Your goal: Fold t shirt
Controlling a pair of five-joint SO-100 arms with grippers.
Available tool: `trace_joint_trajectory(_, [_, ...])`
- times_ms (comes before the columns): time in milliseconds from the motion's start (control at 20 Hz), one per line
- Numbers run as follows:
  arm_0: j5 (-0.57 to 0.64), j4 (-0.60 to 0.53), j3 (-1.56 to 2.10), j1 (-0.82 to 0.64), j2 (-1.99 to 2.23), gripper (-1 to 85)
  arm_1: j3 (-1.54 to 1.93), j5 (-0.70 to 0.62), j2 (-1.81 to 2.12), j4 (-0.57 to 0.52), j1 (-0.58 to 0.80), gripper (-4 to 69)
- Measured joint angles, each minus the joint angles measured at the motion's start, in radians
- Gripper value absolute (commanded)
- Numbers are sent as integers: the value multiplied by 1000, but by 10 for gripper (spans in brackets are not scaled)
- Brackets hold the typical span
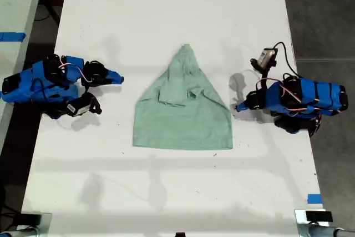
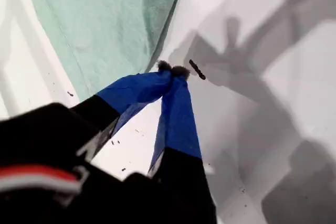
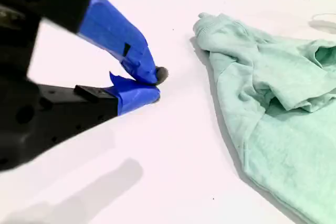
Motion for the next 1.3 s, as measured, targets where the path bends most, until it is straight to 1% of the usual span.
trace_joint_trajectory(100, [0, 0, 0, 0, 0, 26, 0, 3, 0, 0, 0, -10])
trace_joint_trajectory(200, [-3, 0, 0, 0, 0, 23, 0, 11, -2, 0, 5, -12])
trace_joint_trajectory(300, [-3, 0, 0, 0, 0, -2, 0, 92, 2, -3, 15, -10])
trace_joint_trajectory(350, [-3, 0, 0, 0, 0, -2, 0, 106, 2, -38, 18, 8])
trace_joint_trajectory(400, [-3, 0, 0, 0, 0, -2, -3, 121, 2, -57, 3, 94])
trace_joint_trajectory(450, [-3, 0, 0, 0, 0, -2, -11, 158, -28, -63, -28, 256])
trace_joint_trajectory(550, [-3, 0, 0, 0, 0, -2, -81, 262, -218, -78, -92, 292])
trace_joint_trajectory(650, [-3, 0, 0, 0, 0, -2, -224, 380, -499, -95, -192, 305])
trace_joint_trajectory(750, [-3, 0, 0, 2, 0, -2, -341, 515, -753, -150, -288, 297])
trace_joint_trajectory(850, [-3, 0, 0, 11, 0, -2, -364, 612, -956, -282, -362, 289])
trace_joint_trajectory(1000, [-3, 0, 0, 11, 0, -2, -364, 632, -1117, -488, -371, 275])
trace_joint_trajectory(1050, [-3, 0, 0, 11, 0, -2, -353, 617, -1127, -551, -370, 273])
trace_joint_trajectory(1100, [-3, 0, 0, 11, 0, -2, -344, 597, -1147, -604, -353, 264])
trace_joint_trajectory(1150, [-3, 0, 0, 11, 0, -2, -342, 569, -1154, -623, -325, 243])
trace_joint_trajectory(1200, [-3, 0, 0, 11, 0, -2, -336, 546, -1146, -624, -301, 163])
trace_joint_trajectory(1250, [-3, 0, 0, 11, 0, -2, -334, 523, -1143, -624, -272, 42])
trace_joint_trajectory(1300, [-3, 0, 0, 11, 0, -2, -334, 512, -1129, -623, -252, 12])
